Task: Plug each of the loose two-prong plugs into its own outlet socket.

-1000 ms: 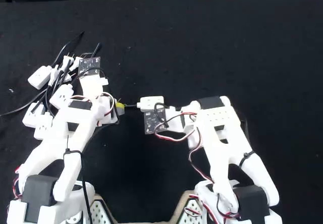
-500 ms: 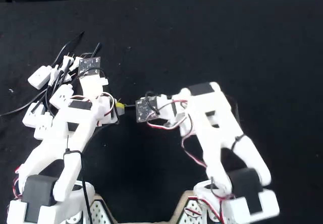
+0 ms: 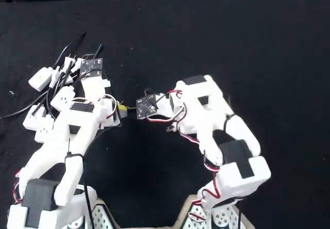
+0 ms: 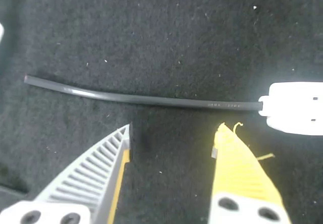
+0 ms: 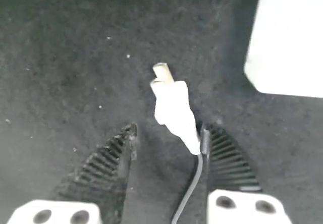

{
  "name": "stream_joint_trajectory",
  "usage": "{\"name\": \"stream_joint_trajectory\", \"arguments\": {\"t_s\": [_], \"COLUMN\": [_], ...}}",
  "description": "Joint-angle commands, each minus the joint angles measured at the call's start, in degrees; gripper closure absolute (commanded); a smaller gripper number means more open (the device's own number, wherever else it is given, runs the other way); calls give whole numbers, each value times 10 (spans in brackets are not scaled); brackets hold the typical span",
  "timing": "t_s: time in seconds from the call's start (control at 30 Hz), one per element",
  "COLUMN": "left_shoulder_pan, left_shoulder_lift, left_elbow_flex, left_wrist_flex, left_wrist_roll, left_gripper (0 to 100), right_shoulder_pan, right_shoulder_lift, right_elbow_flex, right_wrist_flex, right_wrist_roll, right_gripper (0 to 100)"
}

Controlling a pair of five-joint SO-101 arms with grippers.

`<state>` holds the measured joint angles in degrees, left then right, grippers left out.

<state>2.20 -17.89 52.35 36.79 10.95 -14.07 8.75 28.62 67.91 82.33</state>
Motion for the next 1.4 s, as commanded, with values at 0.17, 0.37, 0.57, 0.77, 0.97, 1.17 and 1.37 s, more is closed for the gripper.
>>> {"name": "stream_joint_trajectory", "arguments": {"t_s": [0.17, 0.37, 0.57, 0.77, 0.97, 1.17, 1.37], "left_shoulder_pan": [-6, -6, -6, -7, -54, -61, -59], "left_shoulder_lift": [-4, -4, -4, -5, -10, -10, -9], "left_elbow_flex": [-4, -4, -6, -7, -8, -9, -9], "left_wrist_flex": [-7, -7, -7, -4, -4, -4, -4], "left_wrist_roll": [1, 1, 3, 1, 4, 4, 4], "left_gripper": [734, 734, 734, 734, 734, 734, 734], "right_shoulder_pan": [7, 30, 40, -19, -66, -69, -69], "right_shoulder_lift": [8, -57, -169, -204, -204, -204, -204], "right_elbow_flex": [-25, -17, 63, 174, 203, 203, 206], "right_wrist_flex": [-14, -3, 9, -112, -159, -170, -185], "right_wrist_roll": [-75, -164, -201, -347, -433, -446, -446], "right_gripper": [995, 988, 988, 987, 902, 756, 827]}}
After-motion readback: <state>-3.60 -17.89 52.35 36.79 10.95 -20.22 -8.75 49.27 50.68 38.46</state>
